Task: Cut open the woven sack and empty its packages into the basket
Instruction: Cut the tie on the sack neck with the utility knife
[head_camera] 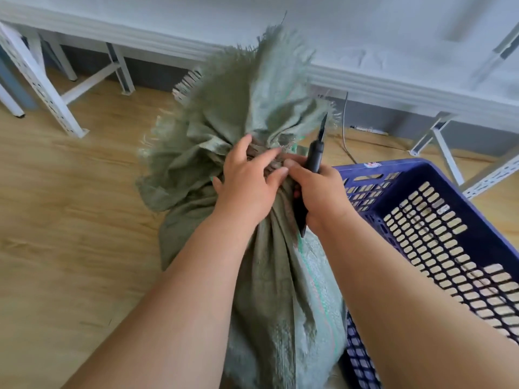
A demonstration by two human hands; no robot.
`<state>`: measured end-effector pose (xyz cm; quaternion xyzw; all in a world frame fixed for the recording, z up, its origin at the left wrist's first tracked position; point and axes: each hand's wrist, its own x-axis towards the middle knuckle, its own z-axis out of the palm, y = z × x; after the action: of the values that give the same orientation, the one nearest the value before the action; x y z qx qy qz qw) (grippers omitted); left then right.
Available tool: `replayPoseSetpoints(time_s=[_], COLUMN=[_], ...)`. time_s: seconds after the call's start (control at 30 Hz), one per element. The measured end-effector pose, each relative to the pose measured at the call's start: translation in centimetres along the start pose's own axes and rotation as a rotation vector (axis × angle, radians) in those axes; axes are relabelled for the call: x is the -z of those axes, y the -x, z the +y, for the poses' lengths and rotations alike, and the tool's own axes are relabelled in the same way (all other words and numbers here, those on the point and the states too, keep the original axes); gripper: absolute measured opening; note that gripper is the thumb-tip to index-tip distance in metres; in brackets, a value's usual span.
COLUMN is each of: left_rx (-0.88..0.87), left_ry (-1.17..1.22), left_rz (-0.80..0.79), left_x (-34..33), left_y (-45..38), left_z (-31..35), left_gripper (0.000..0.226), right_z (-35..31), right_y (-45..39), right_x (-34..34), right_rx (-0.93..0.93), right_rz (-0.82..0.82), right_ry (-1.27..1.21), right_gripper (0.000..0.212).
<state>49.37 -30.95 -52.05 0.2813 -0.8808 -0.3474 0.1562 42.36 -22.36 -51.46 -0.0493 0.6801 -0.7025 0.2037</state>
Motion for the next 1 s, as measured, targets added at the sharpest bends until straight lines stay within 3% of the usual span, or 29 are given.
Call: replayPoseSetpoints(time_s=[0.13,0.23,0.37,0.5,0.67,0.77,0.8,0.9,1.0], left_rx=[0.087,0.122,0.194,0.142,0.165,-0.042,-0.094,-0.127,-0.174], left_ry=[0.086,0.137,0.042,0.058,0.213,0.420,0.449,0.398,0.327], left_rz=[-0.146,-0.134,-0.007,0.103,0.083,-0.108,-0.162,-0.179,-0.102], left_x=[0.0,-0.4,-0.6,-0.8,-1.1,-0.8,-0.6,-0.4,-0.6], left_y=[0.4,0.6,0.1,0.3,-0.1,0.0,-0.1,-0.3,-0.1], left_z=[0.1,0.0,-0.5,-0.1,-1.2,-1.1,-1.1,-1.4,-1.8], left_gripper=[0.076,0.091,0.053,0.021,0.026,0.061,0.063,0.039,0.041], right_z=[0.4,0.6,0.6,1.4,1.8,1.4,1.2,0.9,1.4], right_y=[0.2,0.3,0.4,0.0,-0.2,-0.4,-0.5,-0.6,-0.5], right_x=[0.7,1.5,2.3,2.0,1.8,1.8,1.9,2.1,2.4], right_rx=[0.004,0.038,0.054,0.072,0.042,-0.053,-0.082,-0.107,-0.137], right_rz=[-0.051,-0.061,-0.025,-0.031,-0.092,-0.017,-0.020,-0.091,-0.132], right_ry=[-0.073,0.061,0.210,0.369,0.397,0.190,0.131,0.101,0.051], right_gripper=[0.013,0.014,0.006,0.037,0.015,0.015,0.016,0.017,0.018])
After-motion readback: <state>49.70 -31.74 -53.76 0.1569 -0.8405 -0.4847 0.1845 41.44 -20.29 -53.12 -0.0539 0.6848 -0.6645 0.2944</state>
